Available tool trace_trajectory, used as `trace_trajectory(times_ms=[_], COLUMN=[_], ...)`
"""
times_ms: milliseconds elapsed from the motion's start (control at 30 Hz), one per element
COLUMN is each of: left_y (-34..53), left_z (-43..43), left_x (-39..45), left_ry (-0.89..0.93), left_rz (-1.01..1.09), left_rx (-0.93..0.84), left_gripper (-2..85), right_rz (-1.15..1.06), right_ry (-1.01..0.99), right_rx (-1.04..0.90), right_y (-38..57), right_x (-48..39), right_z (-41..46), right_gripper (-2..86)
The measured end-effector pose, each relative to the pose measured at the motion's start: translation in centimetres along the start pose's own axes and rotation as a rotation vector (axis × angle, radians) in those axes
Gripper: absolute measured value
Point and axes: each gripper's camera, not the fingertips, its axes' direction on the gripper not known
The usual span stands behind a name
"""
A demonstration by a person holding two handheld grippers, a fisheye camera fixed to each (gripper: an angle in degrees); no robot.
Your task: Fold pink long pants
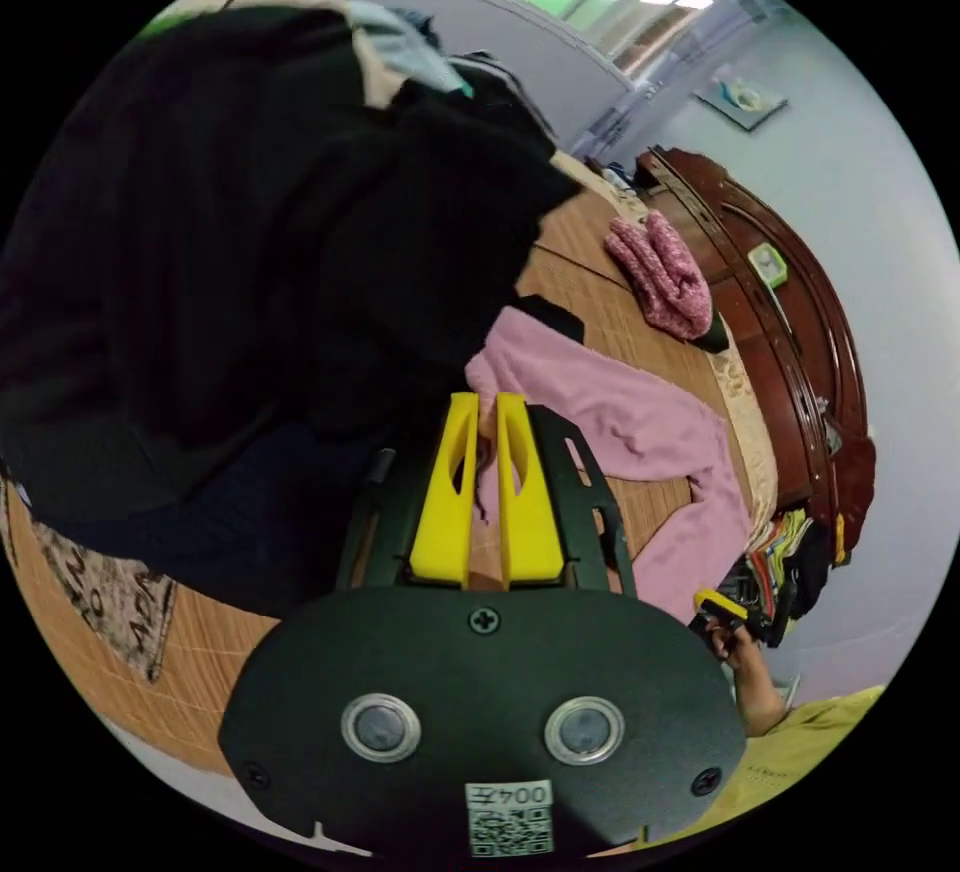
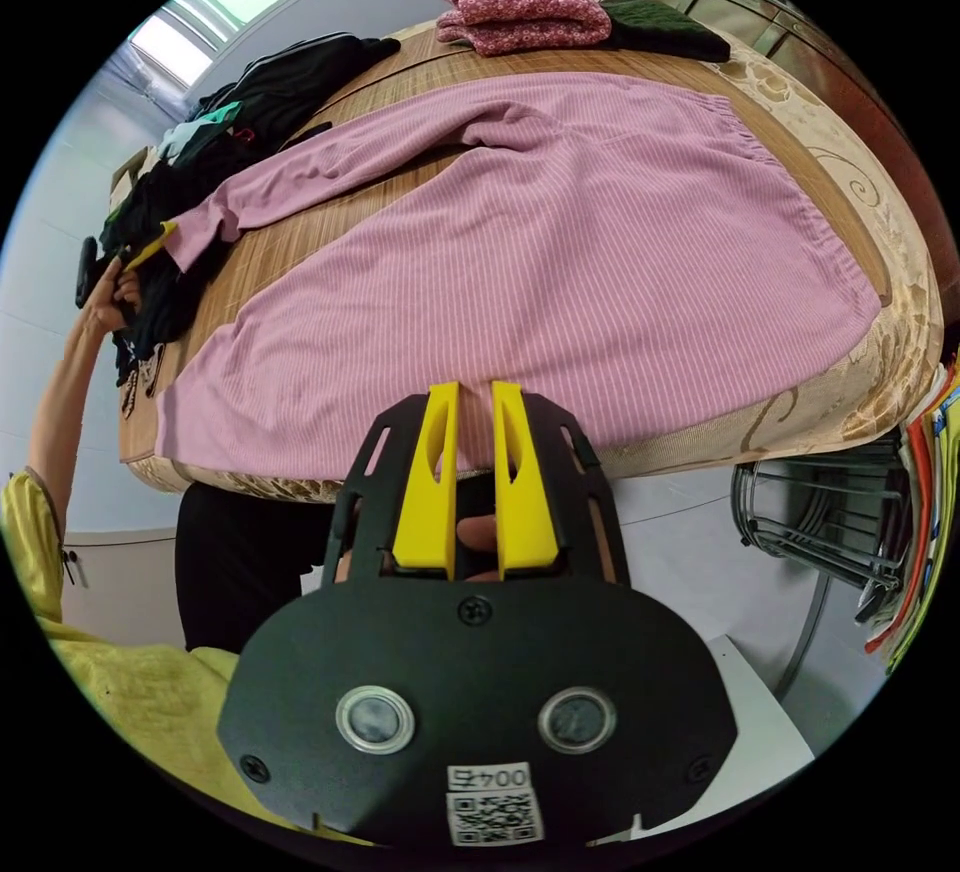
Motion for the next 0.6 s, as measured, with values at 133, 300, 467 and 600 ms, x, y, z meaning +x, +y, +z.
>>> trace_trajectory(times_ms=[133, 300, 467, 600], left_y=[-2.7, -4.7, -2.9, 1.5], left_z=[-5.9, -14.4, -24.0, -28.3], left_x=[4.1, 8.7, 13.6, 17.2], left_ry=[-0.001, -0.054, 0.048, 0.105], left_rz=[0.15, 0.37, 0.642, 0.864], left_rx=[0.047, 0.155, 0.277, 0.303], left_gripper=[2.4, 2.1, 1.9, 1.8], right_rz=[0.004, -0.002, 0.006, 0.056], right_ry=[-0.006, 0.018, 0.009, -0.089], right_rx=[0.002, 0.007, 0.011, 0.023], right_y=[0.0, -0.1, -0.5, -0.9], right_x=[0.2, -0.3, -0.4, 0.6], right_z=[-0.3, -1.0, -1.7, -2.9], right_gripper=[5.5, 5.9, 5.7, 5.6])
